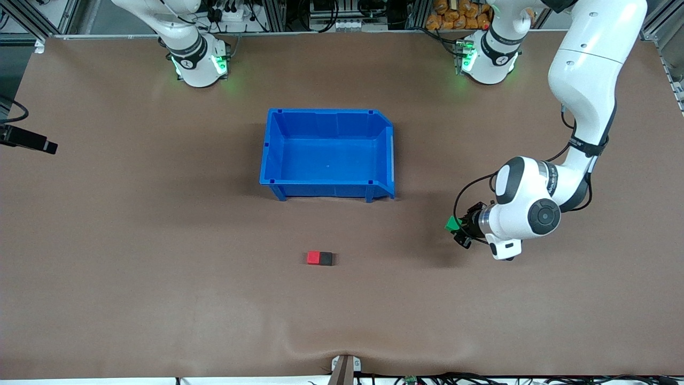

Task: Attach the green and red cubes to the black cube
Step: 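Carry the green cube with the left gripper toward the black cube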

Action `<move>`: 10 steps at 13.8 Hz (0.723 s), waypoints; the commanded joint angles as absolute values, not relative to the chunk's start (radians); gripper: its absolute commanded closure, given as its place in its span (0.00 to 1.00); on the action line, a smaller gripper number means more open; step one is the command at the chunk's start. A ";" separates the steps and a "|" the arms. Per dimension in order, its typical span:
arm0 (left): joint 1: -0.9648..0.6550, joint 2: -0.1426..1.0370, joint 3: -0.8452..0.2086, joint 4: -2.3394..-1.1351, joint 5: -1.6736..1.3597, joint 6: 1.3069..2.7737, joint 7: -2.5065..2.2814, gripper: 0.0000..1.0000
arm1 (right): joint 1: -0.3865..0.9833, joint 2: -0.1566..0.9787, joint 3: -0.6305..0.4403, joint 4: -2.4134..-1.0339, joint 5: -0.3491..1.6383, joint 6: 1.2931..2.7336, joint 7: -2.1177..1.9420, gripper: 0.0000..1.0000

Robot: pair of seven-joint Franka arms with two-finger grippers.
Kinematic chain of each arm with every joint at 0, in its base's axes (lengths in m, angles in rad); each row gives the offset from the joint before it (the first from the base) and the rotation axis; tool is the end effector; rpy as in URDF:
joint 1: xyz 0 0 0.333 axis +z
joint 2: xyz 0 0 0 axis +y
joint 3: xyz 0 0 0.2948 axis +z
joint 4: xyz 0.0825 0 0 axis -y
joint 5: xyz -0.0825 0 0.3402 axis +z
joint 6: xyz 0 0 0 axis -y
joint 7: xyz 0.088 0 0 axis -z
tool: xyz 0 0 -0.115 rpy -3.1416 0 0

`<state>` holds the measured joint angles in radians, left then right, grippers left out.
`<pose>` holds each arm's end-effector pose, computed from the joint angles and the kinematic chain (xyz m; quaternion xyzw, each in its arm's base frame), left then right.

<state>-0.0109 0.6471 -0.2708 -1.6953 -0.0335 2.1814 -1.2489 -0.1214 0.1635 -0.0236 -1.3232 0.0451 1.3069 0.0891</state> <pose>0.5950 -0.1582 0.2254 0.8643 0.4889 -0.1164 0.0206 0.5229 -0.0691 0.5925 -0.9894 0.1124 0.0891 0.0228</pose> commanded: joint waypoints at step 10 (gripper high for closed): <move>-0.058 0.664 -0.268 -1.661 -0.054 2.172 -1.337 0.97 | -0.143 -0.136 -0.012 -1.689 0.018 1.436 -0.049 0.00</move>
